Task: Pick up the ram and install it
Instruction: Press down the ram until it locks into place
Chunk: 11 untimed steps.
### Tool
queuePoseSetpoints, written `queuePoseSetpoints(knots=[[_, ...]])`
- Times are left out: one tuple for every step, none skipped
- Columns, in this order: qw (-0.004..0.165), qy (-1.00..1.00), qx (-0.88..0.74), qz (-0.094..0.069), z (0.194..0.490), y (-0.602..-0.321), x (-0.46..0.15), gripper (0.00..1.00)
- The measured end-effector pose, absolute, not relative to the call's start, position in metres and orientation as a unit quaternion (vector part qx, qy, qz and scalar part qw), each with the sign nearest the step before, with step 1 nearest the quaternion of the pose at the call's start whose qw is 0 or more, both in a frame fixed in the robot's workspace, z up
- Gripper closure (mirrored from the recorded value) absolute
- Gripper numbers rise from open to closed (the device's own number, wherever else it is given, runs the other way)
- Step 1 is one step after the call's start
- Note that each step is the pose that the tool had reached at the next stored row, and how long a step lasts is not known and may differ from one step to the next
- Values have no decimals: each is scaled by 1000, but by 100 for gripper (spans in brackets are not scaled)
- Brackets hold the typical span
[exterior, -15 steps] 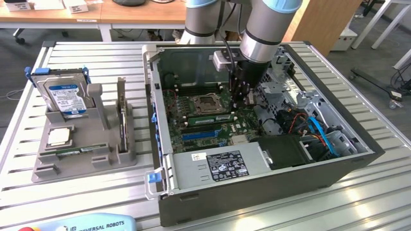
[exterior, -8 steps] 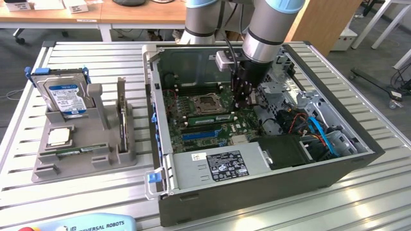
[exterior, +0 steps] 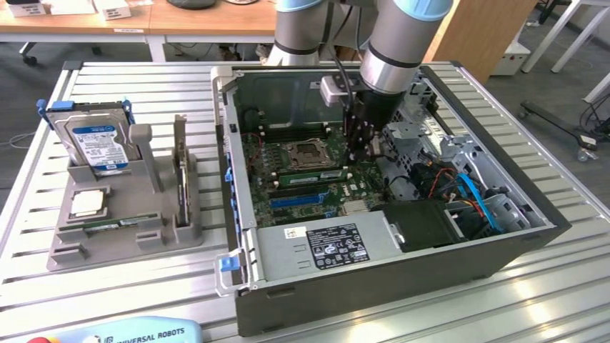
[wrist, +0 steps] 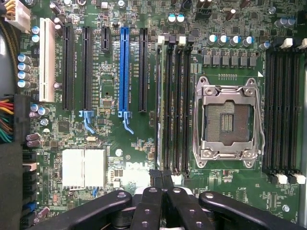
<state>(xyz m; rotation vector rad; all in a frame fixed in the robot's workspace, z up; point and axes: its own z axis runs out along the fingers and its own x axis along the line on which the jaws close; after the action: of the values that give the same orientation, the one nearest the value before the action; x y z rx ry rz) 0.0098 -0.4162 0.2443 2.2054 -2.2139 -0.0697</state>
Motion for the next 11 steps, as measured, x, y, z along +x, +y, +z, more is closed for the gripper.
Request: queuePoseSetpoints(knots=[[8, -708, 706, -22, 244, -416, 10, 90], [8, -708, 706, -22, 243, -416, 10, 90], [8, -708, 706, -22, 243, -416, 10, 90], [8, -708, 706, -22, 242, -416, 10, 90], [8, -708, 706, -22, 241, -416, 10, 90], [8, -708, 706, -22, 240, -416, 10, 90], [8, -708, 706, -22, 240, -416, 10, 90], [8, -708, 706, -22, 239, -416, 10, 90], [8, -708, 706, -22, 239, -416, 10, 90], [8, -708, 706, -22, 239, -416, 10, 90], [8, -708, 706, -22, 239, -416, 10, 90]])
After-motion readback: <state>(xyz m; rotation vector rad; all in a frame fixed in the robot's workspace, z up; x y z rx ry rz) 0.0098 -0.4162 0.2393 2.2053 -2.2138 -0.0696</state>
